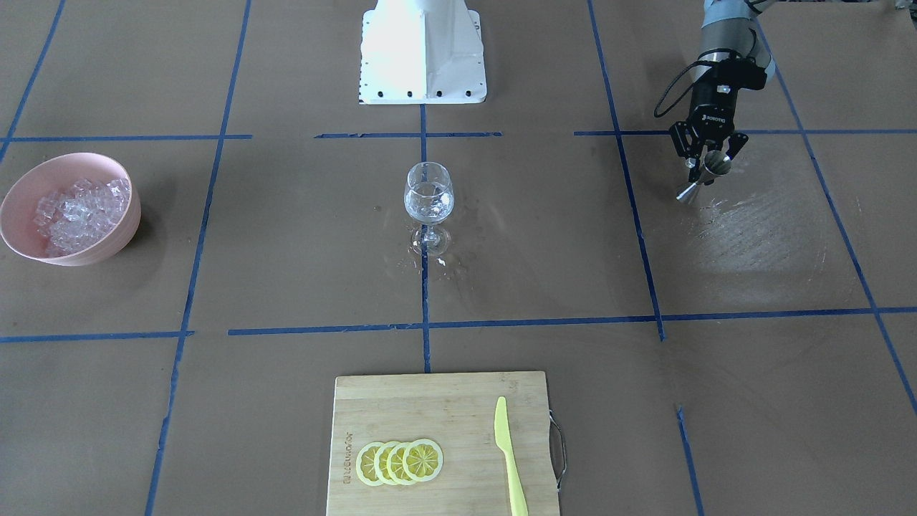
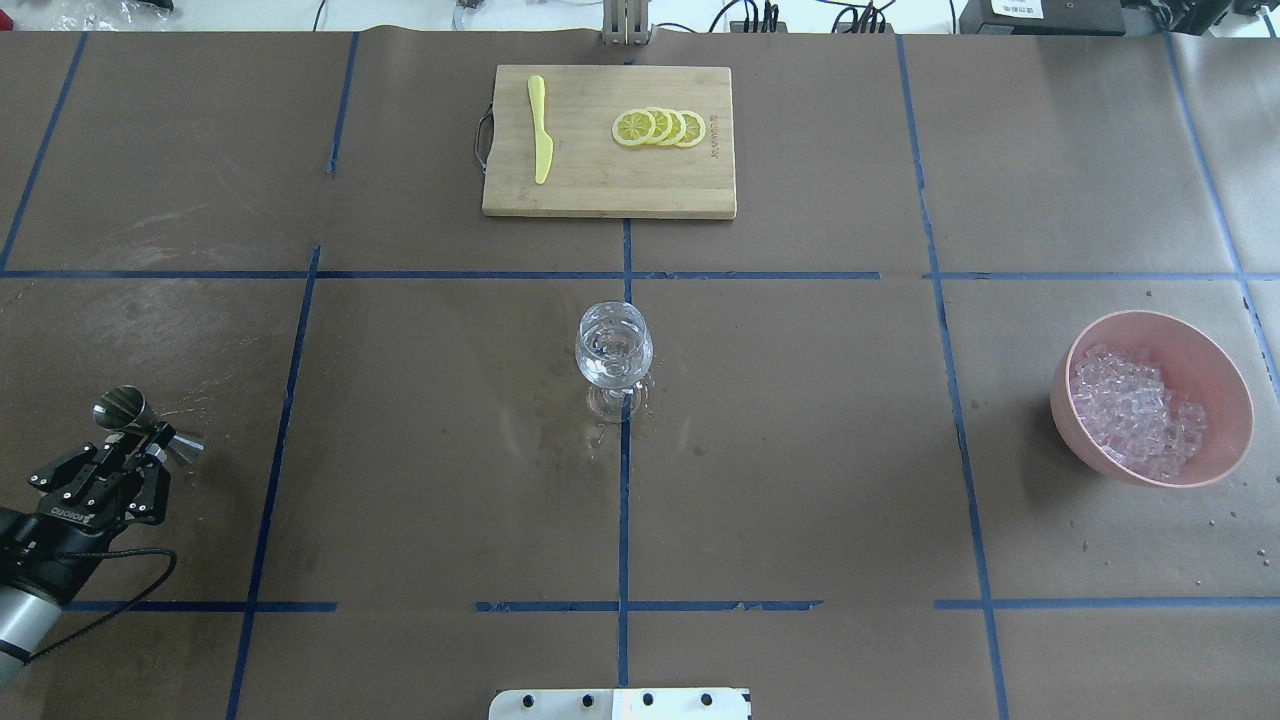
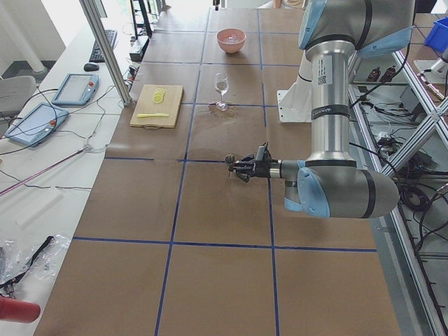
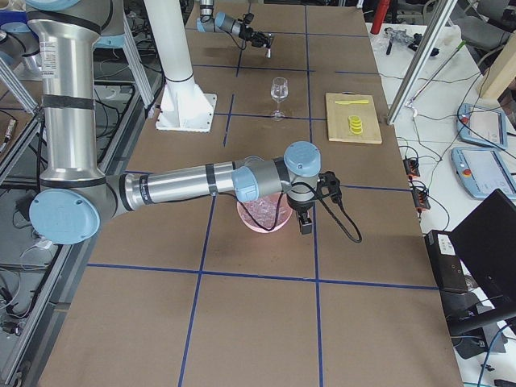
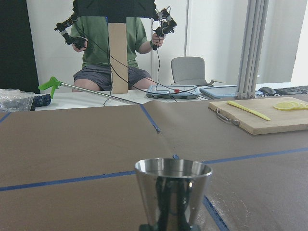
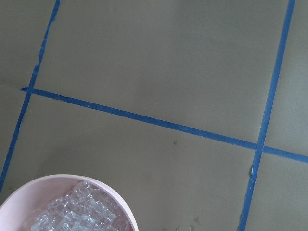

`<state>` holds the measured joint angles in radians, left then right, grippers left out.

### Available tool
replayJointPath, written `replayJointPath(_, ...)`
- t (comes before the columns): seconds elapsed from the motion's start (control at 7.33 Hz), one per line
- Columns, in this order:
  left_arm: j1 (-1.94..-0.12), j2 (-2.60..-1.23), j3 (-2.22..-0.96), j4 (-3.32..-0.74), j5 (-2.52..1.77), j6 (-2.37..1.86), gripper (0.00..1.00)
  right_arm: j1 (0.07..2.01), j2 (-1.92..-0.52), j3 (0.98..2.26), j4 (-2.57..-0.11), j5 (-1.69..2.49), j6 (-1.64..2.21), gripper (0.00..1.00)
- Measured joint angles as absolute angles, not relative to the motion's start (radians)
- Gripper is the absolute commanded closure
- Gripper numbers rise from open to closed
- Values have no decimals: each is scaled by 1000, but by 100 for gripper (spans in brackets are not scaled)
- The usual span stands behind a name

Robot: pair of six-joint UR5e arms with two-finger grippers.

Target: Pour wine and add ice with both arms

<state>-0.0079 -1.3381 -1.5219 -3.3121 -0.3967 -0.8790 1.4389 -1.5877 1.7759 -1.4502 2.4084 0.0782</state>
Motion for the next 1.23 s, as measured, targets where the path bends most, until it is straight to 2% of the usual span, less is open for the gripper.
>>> replayJointPath(0.55, -6, -1357, -1496, -3313, -397, -880, 71, 1439, -1588, 1776, -1451, 2408, 78, 0)
replayJointPath(1.23, 0, -1376, -1458, -3312, -400, -899, 63, 1439, -1588, 1782, -1451, 2408, 80, 0)
